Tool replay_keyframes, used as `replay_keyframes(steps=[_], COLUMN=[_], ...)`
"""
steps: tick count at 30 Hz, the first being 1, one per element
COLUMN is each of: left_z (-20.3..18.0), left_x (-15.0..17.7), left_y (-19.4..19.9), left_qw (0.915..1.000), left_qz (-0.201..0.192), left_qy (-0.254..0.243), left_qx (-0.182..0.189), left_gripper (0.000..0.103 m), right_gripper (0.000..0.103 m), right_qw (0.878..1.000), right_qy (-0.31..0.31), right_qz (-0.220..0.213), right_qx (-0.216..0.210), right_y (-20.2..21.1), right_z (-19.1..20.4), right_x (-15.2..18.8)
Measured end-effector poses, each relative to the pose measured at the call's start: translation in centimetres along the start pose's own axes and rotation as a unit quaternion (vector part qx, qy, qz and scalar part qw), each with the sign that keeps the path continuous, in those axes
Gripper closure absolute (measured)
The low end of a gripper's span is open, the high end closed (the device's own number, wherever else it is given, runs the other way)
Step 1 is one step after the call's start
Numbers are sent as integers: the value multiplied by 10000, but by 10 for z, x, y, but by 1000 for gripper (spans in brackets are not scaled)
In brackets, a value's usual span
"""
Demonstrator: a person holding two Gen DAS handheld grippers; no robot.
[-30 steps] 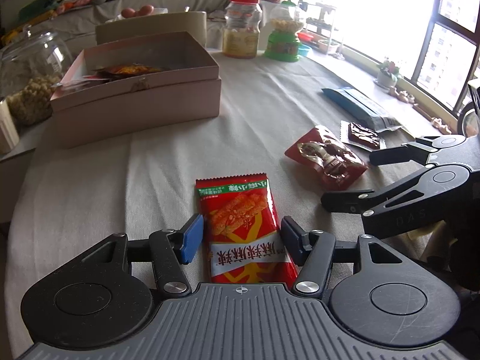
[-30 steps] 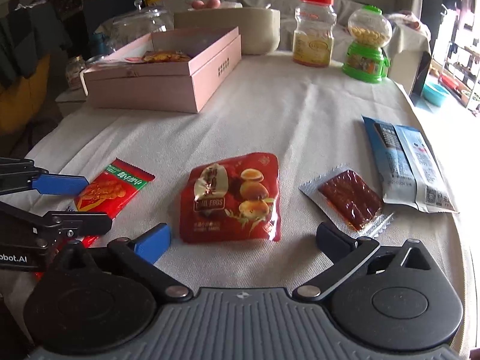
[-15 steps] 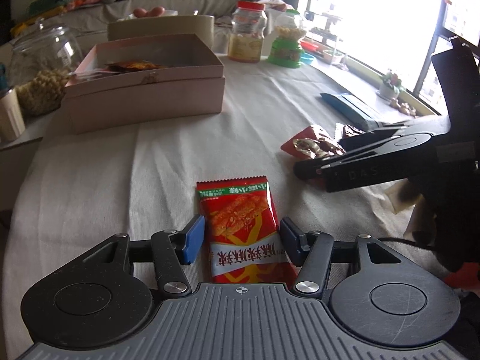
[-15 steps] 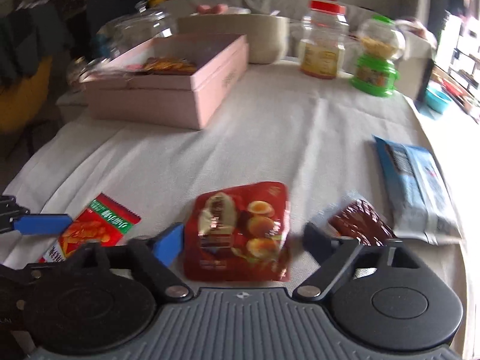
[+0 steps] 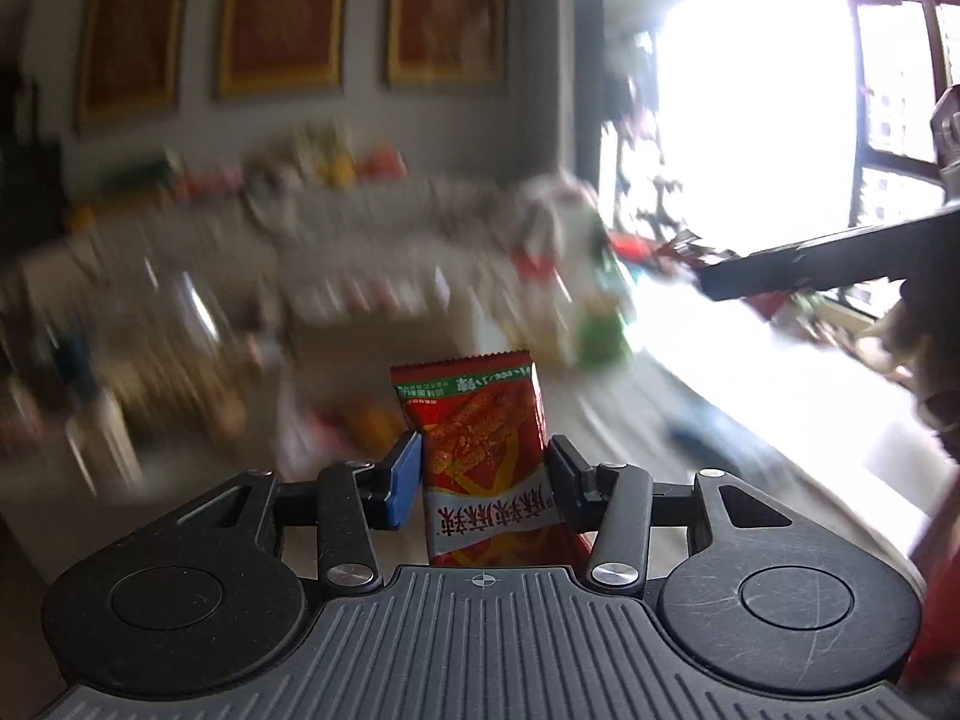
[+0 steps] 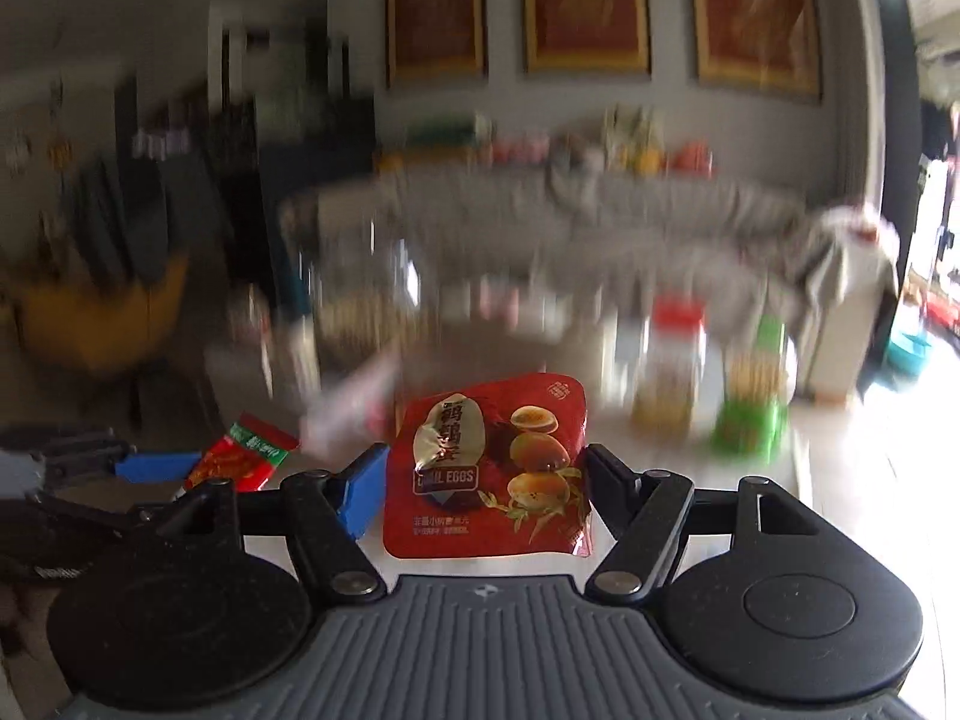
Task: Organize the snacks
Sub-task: 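Drop the stick packet into the pink box with left while right drops the egg packet in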
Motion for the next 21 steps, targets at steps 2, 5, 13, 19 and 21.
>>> replay_keyframes(steps=[2,5,13,19,21], left_z=[10,27,66,63,77], left_x=[-31,-53,15,-1,-12], left_y=[-20,-77,-270,-239,-221], left_qw=[9998,9987,9736,9897,9910], left_qz=[-105,42,1822,1121,913], left_qy=[152,516,1373,773,874], left_qx=[-29,-24,-48,443,446], left_gripper=[52,51,51,51,52], right_gripper=[32,32,32,32,32], right_qw=[9998,9988,9963,9915,9891], right_qy=[-19,145,-310,-410,-580], right_qz=[-158,-185,710,1220,1353], right_qx=[91,432,359,187,-28], right_y=[-11,-42,-142,-211,-239], right_z=[-6,-8,-26,-25,-17], right_x=[-32,-56,-35,-6,-2])
Point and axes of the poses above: each gripper's, at about its wrist camera, not at the fingertips, and y roughly against the way its jaws point, z to its left, x to its underside, the point moved 7 cm from there along -y, roughly the way its jaws point, and after that the axes turned 9 degrees about y, right-handed, at the moved point
